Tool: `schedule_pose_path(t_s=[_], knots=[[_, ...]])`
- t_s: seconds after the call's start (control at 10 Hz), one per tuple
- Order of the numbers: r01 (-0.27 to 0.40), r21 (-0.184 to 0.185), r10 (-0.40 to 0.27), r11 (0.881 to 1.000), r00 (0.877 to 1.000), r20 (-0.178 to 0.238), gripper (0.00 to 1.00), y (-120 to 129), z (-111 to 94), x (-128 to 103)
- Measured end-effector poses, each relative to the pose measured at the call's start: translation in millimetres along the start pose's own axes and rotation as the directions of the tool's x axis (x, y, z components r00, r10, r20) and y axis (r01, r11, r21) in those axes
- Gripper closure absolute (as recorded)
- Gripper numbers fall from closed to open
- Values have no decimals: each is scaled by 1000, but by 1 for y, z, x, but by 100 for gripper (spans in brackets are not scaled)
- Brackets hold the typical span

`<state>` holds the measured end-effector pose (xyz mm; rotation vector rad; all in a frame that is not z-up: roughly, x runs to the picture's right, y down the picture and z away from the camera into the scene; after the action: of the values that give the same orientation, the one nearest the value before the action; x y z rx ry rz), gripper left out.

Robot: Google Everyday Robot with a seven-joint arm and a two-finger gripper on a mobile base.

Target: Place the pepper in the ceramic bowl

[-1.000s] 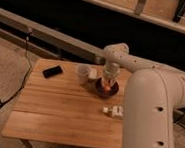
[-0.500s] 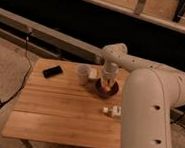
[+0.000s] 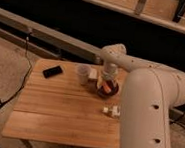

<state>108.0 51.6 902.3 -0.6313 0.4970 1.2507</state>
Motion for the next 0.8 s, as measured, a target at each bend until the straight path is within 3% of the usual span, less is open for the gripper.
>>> schedule_pose_path(t_s=[0.4, 0.8], knots=[[-2, 5, 2, 1000, 1000, 20, 34, -1, -10, -4], [2, -39, 1, 999, 998, 69, 34, 4, -36, -7]])
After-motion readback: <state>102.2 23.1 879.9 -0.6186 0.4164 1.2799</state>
